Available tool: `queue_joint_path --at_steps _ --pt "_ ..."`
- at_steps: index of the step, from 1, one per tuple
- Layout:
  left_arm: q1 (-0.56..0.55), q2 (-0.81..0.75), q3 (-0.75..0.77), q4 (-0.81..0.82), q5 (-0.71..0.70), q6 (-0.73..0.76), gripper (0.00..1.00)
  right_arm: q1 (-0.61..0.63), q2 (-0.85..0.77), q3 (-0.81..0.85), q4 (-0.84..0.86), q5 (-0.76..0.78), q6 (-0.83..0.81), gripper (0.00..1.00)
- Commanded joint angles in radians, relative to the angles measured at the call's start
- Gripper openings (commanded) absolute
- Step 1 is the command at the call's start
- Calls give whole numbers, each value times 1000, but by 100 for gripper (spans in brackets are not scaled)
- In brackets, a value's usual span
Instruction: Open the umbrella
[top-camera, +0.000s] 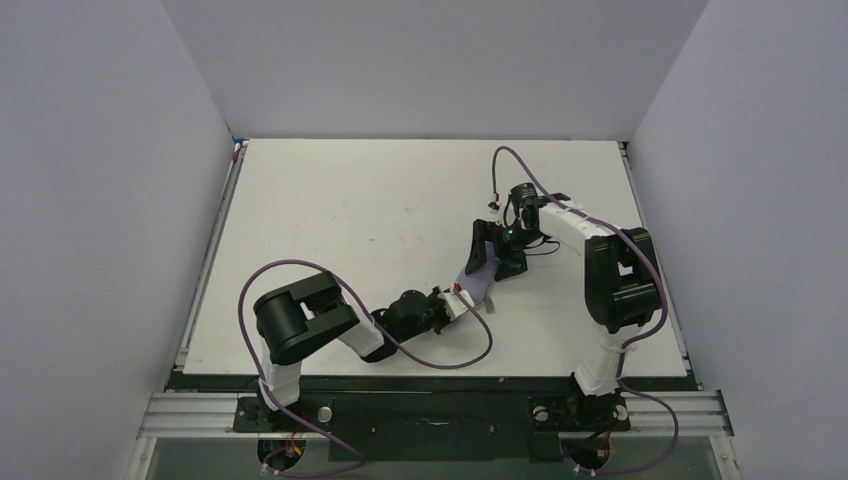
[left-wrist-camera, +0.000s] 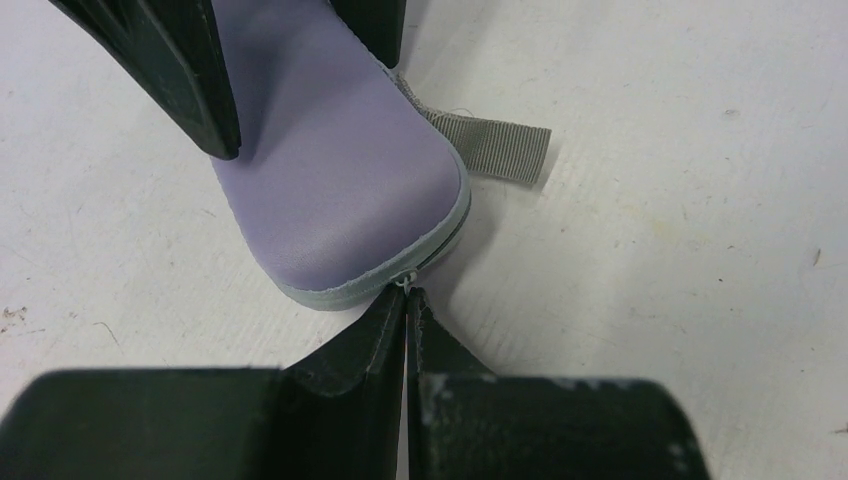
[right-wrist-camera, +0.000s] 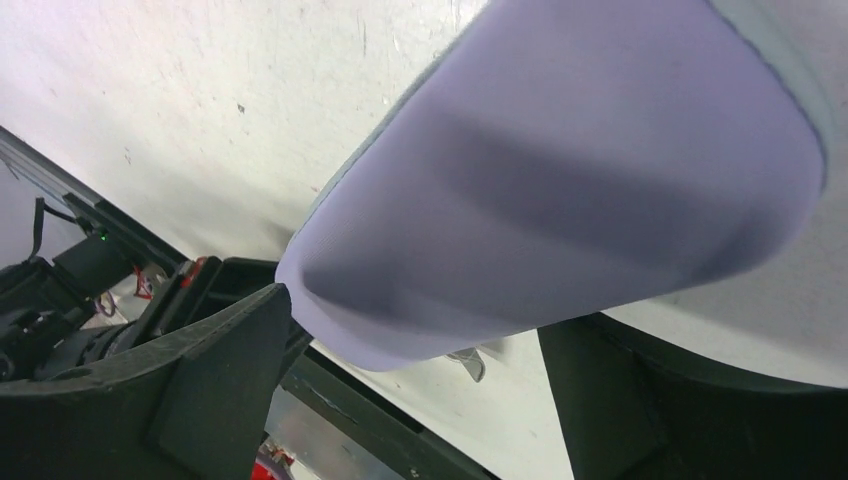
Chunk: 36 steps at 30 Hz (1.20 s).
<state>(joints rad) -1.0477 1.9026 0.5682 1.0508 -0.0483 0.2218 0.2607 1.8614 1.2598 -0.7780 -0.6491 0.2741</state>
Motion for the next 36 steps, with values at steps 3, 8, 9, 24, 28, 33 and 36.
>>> queue_joint_path --at_steps 3,8,9,24,28,33,36 --pt "-5 -6 19 67 -24 -8 0 36 20 -33 120 -3 69 72" --pt "-3 -38 -29 75 -42 -10 0 14 55 -41 94 20 11 34" --pt "-3 -40 -32 74 -48 -12 0 13 66 -38 82 24 -9 30" --pt "31 -138 -123 57 -140 -24 0 17 98 -10 -1 89 -164 0" --pt "64 -157 -132 48 -123 -19 0 35 101 17 -35 109 -227 0" --pt "89 -142 -122 70 -85 23 0 66 120 67 -102 110 -350 0" --pt "92 -127 -114 92 -28 45 0 74 140 108 -136 106 -388 0"
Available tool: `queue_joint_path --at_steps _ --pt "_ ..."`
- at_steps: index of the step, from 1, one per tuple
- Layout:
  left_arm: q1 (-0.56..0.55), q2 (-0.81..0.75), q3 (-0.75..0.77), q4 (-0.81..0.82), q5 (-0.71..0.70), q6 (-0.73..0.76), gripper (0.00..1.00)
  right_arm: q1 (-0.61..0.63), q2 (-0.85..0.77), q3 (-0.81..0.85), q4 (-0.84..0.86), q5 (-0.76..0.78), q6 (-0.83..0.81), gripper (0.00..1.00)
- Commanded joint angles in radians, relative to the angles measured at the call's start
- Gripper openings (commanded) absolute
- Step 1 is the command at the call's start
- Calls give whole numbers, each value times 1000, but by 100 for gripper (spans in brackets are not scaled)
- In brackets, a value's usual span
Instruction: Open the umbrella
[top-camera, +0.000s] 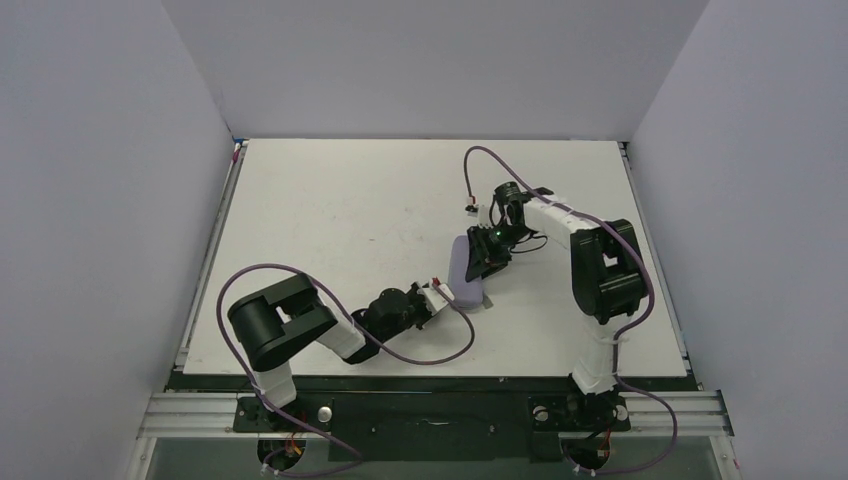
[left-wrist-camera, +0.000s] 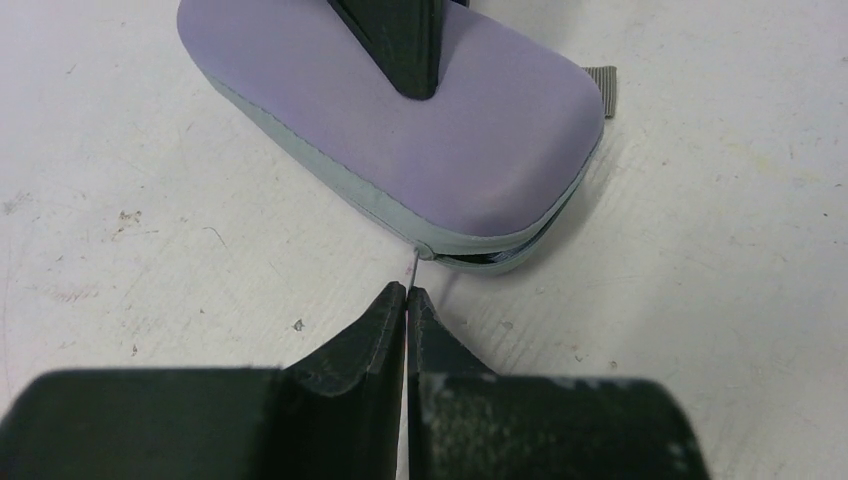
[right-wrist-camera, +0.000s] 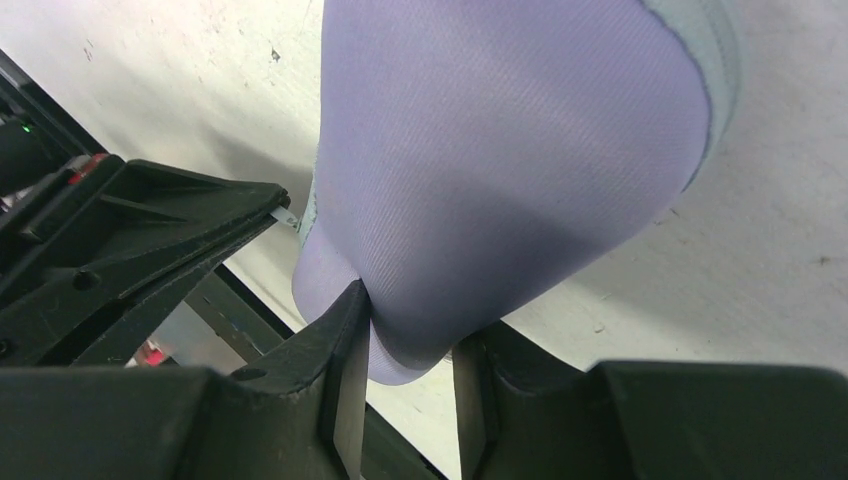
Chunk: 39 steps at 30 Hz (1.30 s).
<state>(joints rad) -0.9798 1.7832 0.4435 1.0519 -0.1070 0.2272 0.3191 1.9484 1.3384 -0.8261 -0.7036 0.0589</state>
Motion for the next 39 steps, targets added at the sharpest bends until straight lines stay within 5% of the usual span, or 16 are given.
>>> queue_joint_path --at_steps 1,6,37,39 --pt "24 -5 14 96 48 46 0 18 58 38 -99 160 -185 0" --pt "21 6 28 48 208 72 0 18 80 75 -129 164 -217 0" --pt "36 135 117 70 265 57 6 47 75 63 -195 126 -293 0" --pt "35 132 112 70 268 55 0 48 77 68 -198 130 -299 0"
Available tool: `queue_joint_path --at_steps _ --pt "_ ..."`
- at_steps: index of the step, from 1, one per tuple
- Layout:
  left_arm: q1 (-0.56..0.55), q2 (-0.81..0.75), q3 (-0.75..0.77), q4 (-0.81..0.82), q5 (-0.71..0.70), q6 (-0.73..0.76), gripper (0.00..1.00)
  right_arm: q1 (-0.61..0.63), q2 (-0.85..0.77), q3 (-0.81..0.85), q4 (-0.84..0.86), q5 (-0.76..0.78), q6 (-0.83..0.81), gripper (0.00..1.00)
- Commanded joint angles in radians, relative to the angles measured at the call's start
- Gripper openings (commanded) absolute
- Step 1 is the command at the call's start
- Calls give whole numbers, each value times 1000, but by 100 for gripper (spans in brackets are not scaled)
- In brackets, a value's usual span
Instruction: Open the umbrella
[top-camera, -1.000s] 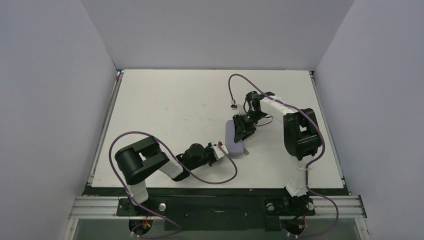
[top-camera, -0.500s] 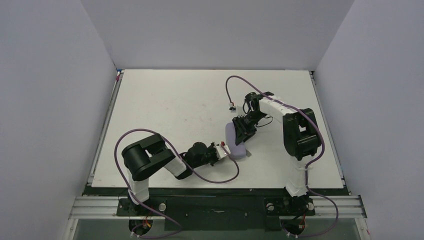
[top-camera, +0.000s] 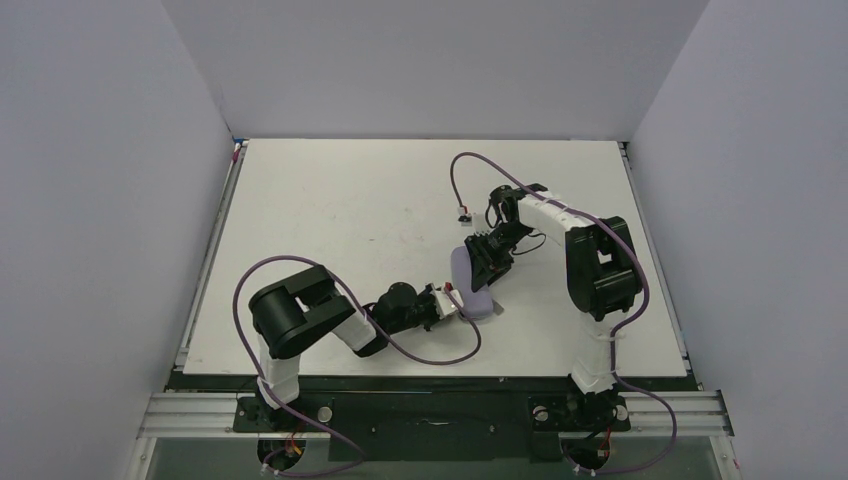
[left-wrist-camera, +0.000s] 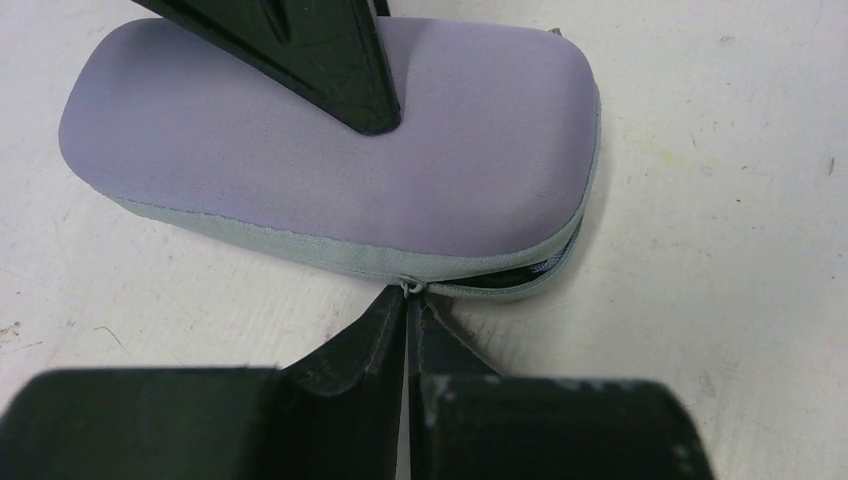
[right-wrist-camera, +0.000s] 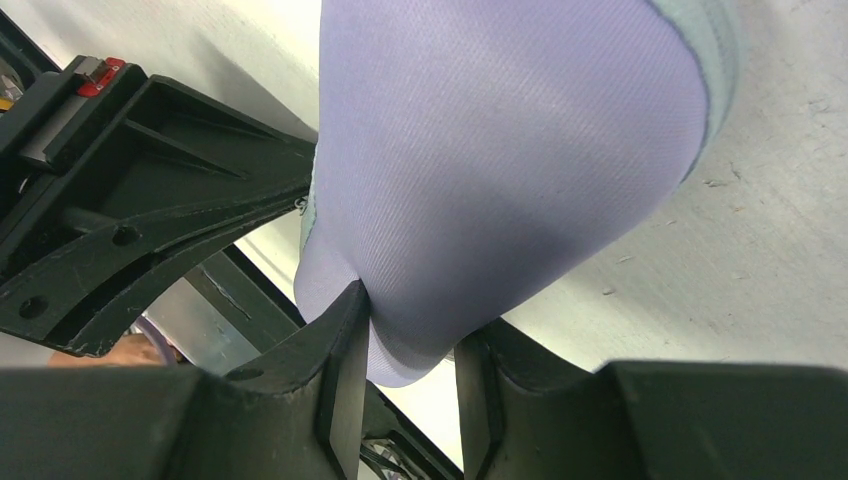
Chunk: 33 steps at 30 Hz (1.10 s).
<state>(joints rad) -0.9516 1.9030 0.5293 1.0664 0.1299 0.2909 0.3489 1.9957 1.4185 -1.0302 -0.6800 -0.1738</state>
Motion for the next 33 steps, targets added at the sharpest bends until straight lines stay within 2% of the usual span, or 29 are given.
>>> queue_joint_path --at_steps 1,13,24,29,31,32,33 --pt "8 7 24 60 26 -10 0 18 30 -9 4 109 -70 0" --pt "117 -33 14 -23 -2 -57 0 55 67 42 -135 121 -296 0" --pt "192 -66 5 -36 -59 -54 0 95 123 85 -276 134 -483 0" --pt "202 -84 -28 -27 -35 -33 0 99 150 172 -324 192 -537 0" --pt "188 -104 -47 -17 -8 -12 0 94 165 251 -316 223 -511 11" --pt "173 -109 -52 -16 -5 -5 0 89 172 317 -308 234 -471 26" --pt "165 -114 -58 -19 -2 -5 0 79 184 352 -306 235 -448 34"
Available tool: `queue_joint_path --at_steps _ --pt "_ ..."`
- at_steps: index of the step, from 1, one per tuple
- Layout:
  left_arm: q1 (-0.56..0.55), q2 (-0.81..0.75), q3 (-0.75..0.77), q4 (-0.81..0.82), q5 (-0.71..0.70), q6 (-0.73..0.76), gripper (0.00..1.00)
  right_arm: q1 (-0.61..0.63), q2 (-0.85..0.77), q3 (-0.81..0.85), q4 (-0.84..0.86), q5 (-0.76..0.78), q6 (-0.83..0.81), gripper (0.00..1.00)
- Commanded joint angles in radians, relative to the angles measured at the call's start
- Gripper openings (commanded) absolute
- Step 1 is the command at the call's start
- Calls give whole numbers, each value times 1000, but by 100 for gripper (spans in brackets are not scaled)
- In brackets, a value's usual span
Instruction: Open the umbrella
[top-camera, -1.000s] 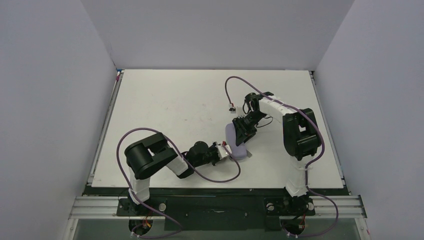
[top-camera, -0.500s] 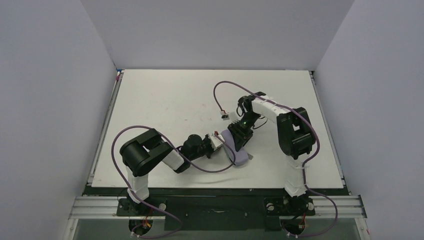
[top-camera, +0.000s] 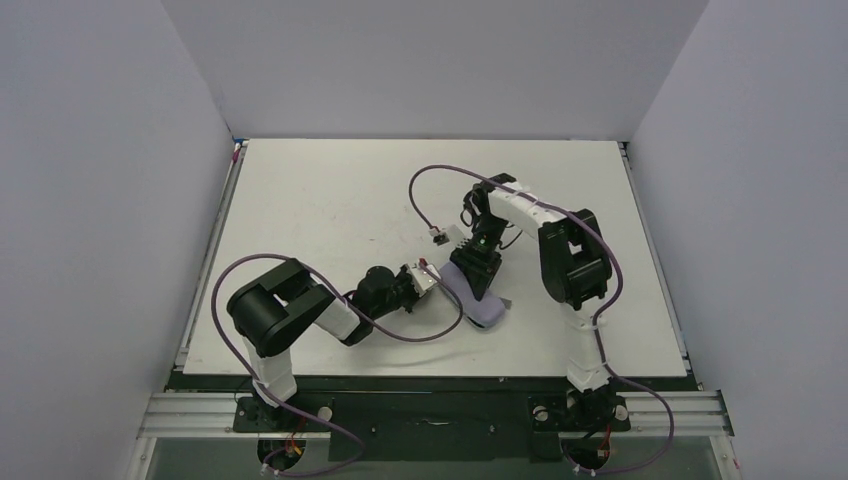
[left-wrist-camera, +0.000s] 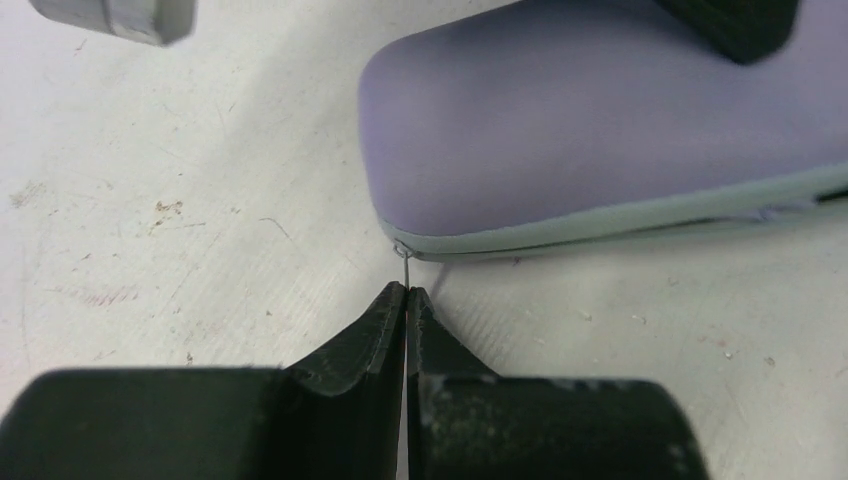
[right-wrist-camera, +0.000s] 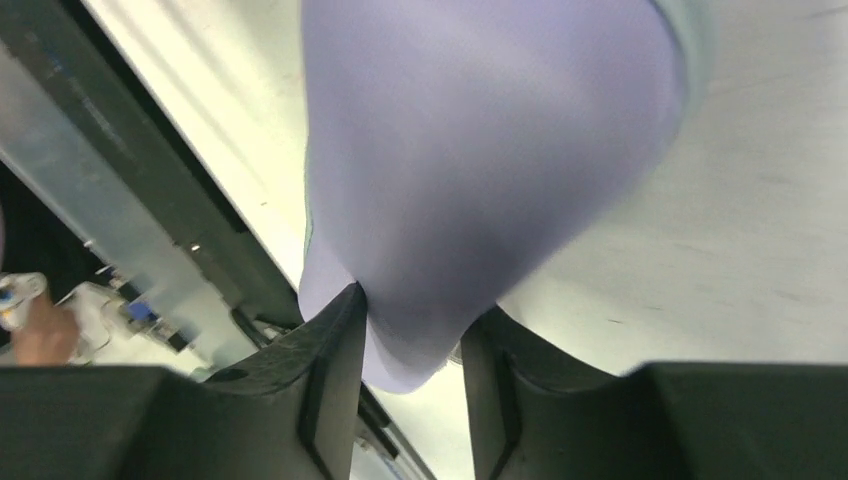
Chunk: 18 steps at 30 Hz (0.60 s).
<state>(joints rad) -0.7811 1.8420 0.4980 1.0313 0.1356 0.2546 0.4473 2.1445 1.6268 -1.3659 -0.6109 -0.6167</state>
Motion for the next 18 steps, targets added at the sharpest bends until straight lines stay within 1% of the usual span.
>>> queue_joint_path --at_steps 1,2,3,4,6,8,11,13,14,17,18 --pt "-19 -56 -28 4 -7 19 0 -27 41 213 35 156 41 48" --pt "-26 -61 -32 -3 -4 10 0 -47 46 242 38 149 82 53" --pt "-36 -64 -34 -12 -4 -9 0 -56 43 281 53 133 106 69" --pt "-43 -66 -38 -15 -11 -18 0 -78 38 293 61 125 150 77" --pt "-62 -72 -47 -16 -22 -38 0 -117 15 295 90 92 203 82" --pt "-94 -76 -51 -13 -35 -54 0 -158 -18 266 122 59 256 84" --pt "-127 -80 -44 -21 -61 -74 0 -239 -84 161 148 40 334 85" --pt "-158 -78 -32 -37 -88 -88 0 -297 -137 63 170 38 392 85" --pt "-177 -77 -26 -56 -99 -95 0 -318 -155 -13 186 37 429 85" --pt "-213 -66 0 -85 -125 -115 0 -416 -240 -137 197 19 473 86" --pt "-226 -62 3 -91 -126 -123 0 -430 -255 -186 199 17 479 86"
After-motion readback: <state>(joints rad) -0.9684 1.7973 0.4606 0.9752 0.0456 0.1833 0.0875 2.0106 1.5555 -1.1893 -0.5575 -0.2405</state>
